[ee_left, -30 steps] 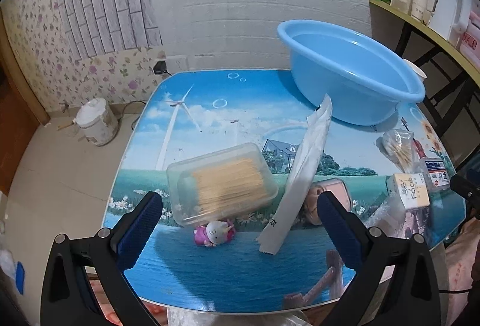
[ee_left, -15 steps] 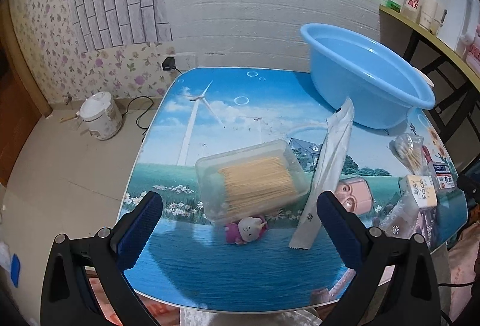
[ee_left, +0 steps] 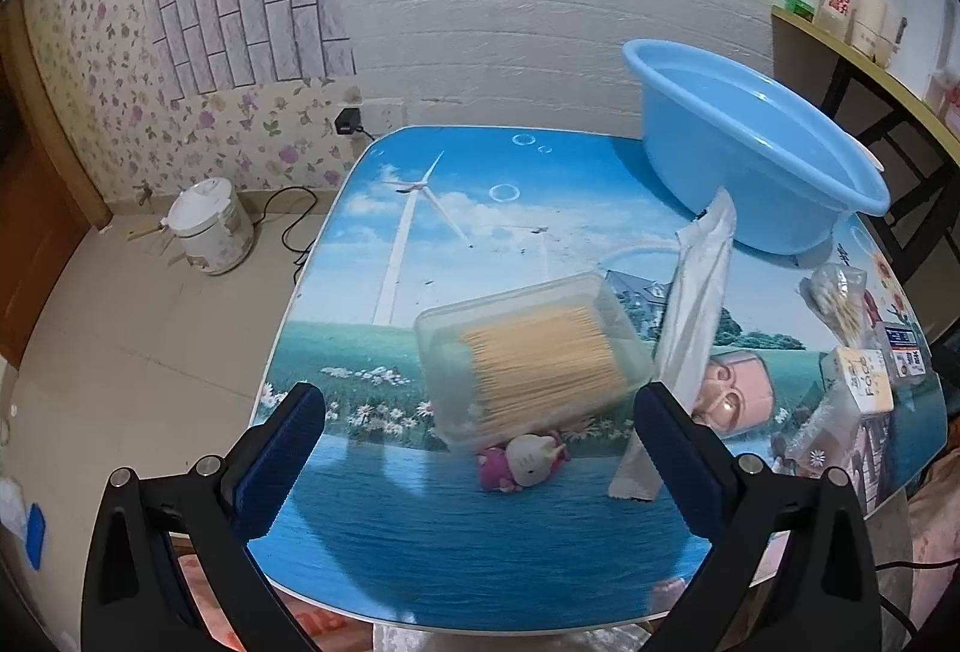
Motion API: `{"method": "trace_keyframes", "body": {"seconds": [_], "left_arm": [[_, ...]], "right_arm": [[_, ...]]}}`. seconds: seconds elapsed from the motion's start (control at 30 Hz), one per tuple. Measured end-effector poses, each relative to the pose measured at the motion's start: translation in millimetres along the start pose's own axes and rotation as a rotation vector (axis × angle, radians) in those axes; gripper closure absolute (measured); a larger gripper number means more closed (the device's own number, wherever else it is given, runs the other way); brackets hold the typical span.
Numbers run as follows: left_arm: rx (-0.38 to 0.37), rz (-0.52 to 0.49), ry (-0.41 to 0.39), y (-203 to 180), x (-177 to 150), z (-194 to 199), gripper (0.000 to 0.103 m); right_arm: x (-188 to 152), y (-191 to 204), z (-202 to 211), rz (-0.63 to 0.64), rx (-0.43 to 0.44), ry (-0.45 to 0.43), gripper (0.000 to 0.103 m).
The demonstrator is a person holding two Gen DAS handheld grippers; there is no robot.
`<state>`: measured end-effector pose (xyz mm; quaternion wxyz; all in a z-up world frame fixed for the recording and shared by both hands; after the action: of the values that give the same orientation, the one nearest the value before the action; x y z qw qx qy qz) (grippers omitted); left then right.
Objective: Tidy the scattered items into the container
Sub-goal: 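Move left tool to the toothpick box while right tool approaches the white floss-stick box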
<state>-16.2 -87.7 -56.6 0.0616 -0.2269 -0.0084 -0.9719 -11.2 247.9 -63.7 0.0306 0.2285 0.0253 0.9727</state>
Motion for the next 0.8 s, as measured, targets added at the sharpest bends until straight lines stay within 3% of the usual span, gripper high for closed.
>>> {"method": "trace_keyframes", "body": {"seconds": [0.8], "left_arm": [[0.03, -0.017, -0.006, 10.2, -5.5, -4.3, 0.0]], "right_arm": [[-2.5, -11.1, 0.2, -0.007, -0.025, 0.003, 0.0]]}}
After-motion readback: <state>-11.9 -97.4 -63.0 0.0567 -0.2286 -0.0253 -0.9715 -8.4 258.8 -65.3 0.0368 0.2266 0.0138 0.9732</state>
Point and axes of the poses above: each gripper's, at about its wrist camera, not at the fingertips, and z roughly against the way its jaws point, y to its left, x to its top, the point moved 4 cm from there along -z, roughly the way its jaws point, and after that the axes turned 11 degrees about y, right-handed, at the moved point
